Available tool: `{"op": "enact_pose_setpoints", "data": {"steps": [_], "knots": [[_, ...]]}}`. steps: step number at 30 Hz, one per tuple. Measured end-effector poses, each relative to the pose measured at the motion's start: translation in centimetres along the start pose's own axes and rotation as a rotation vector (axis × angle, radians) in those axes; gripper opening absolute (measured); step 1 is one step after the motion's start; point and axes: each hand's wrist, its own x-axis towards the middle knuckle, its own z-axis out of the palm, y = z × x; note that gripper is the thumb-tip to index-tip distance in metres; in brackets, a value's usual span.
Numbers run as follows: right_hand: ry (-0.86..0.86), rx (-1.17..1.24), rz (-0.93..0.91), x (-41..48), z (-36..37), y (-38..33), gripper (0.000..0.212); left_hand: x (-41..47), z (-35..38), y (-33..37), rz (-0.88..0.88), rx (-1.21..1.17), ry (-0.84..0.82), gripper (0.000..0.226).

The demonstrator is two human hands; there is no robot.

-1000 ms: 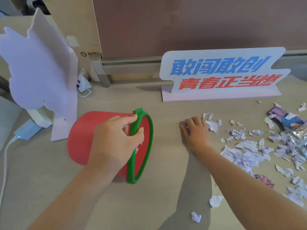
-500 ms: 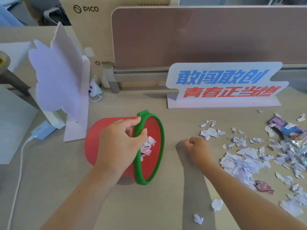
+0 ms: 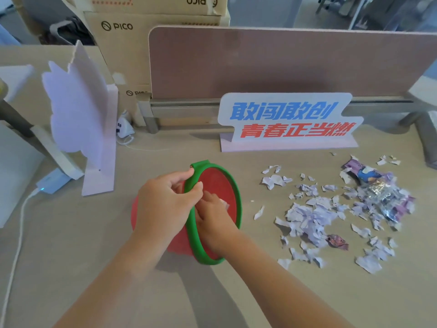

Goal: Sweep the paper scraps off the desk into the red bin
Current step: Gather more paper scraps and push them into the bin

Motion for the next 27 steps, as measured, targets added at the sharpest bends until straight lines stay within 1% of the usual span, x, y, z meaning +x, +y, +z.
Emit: {"op": "enact_pose_setpoints", "data": {"steps": [2,4,6,8,9,10,11,13,15,16,19,22,24,27], "knots": [[0.006,0.018,-0.048,-1.1,-0.6,-0.1,0.039,-0.5,0.0,0.0,-0.004,-0.019,-0.002,0.033],[0.105,0.059,-0.045,-2.5,-2.0,0.1,0.034,-1.0,0.2,-0.1,0.005,-0.020,-0.011,0.033],[0.287,0.077,0.084,-4.6,-3.9,1.3,0.036,-1.5,0.6,0.2,0.027,-0.010,-0.019,0.034],[0.459,0.041,0.235,-7.5,-5.6,3.5,0.038,-1.9,1.0,0.6,0.041,0.006,-0.021,0.034],[0.508,-0.015,0.293,-9.2,-5.8,4.7,0.039,-2.1,1.2,0.8,0.045,0.019,-0.022,0.034],[0.510,-0.113,0.337,-10.9,-5.6,6.0,0.041,-2.3,1.4,1.0,0.047,0.035,-0.021,0.034],[0.462,-0.249,0.357,-12.5,-4.9,7.3,0.045,-2.6,1.6,1.3,0.050,0.049,-0.020,0.034],[0.256,-0.504,0.323,-15.4,-2.7,9.7,0.060,-2.8,2.2,1.7,0.056,0.072,-0.014,0.034],[0.052,-0.640,0.275,-17.2,-0.9,11.7,0.071,-2.8,3.2,1.8,0.050,0.101,0.007,0.034],[0.006,-0.669,0.249,-17.5,-0.4,12.3,0.071,-2.7,3.4,1.9,0.040,0.101,0.013,0.034],[0.010,-0.686,0.202,-16.1,-1.1,14.3,0.073,-2.4,4.3,2.0,-0.010,0.083,0.042,0.035],[0.044,-0.684,0.230,-13.6,-2.9,16.5,0.074,-2.2,5.2,2.2,-0.055,0.100,0.100,0.035],[0.019,-0.691,0.211,-12.1,-4.1,17.7,0.074,-2.3,5.5,2.2,-0.088,0.104,0.147,0.035],[-0.049,-0.702,0.112,-9.3,-5.3,18.9,0.073,-2.4,6.0,2.3,-0.126,0.103,0.211,0.035]]}}
